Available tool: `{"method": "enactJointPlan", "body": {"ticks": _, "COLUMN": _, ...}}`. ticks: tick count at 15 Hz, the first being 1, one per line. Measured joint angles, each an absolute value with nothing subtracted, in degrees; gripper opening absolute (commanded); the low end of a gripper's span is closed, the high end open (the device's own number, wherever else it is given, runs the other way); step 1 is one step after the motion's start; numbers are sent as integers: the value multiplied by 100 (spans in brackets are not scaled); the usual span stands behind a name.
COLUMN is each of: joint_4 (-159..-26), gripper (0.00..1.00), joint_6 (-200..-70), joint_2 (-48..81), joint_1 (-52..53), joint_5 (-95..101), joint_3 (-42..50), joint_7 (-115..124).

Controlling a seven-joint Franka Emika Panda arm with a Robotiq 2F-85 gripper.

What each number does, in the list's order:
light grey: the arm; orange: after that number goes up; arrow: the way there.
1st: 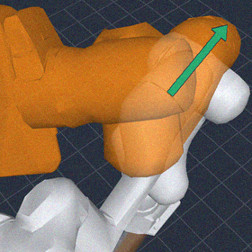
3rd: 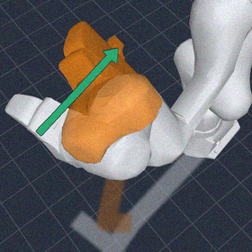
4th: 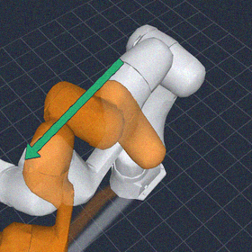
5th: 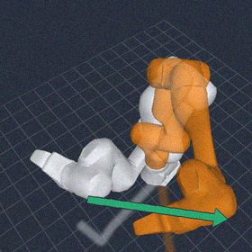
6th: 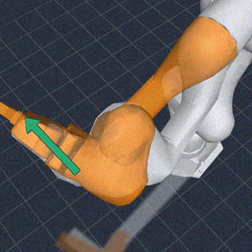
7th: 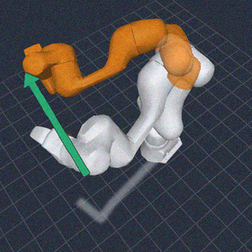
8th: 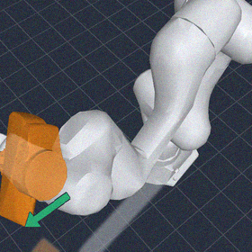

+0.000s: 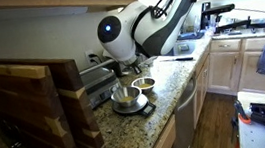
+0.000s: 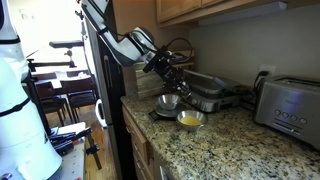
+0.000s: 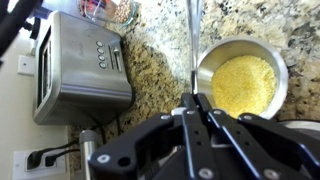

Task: Use the spoon to transfer one spoon of contents from the left bowl to the right bowl

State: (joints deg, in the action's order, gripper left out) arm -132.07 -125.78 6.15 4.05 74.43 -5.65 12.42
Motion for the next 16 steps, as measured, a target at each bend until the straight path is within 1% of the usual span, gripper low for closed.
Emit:
{"method": "enactJointPlan", "body": {"ticks": 8, "joint_4": -12503, "gripper": 3, "joint_6": -12583, "joint_2": 680, "joint_1": -147, "joint_5": 5376, "joint_3": -6, "joint_7": -73}}
{"method": "enactJointPlan", "body": {"ticks": 16, "joint_4": -12015, "gripper": 3, "joint_6": -12781, "joint_2": 1230, "joint_1": -617, "joint_5": 3886, "joint_3": 538, "joint_7": -193}}
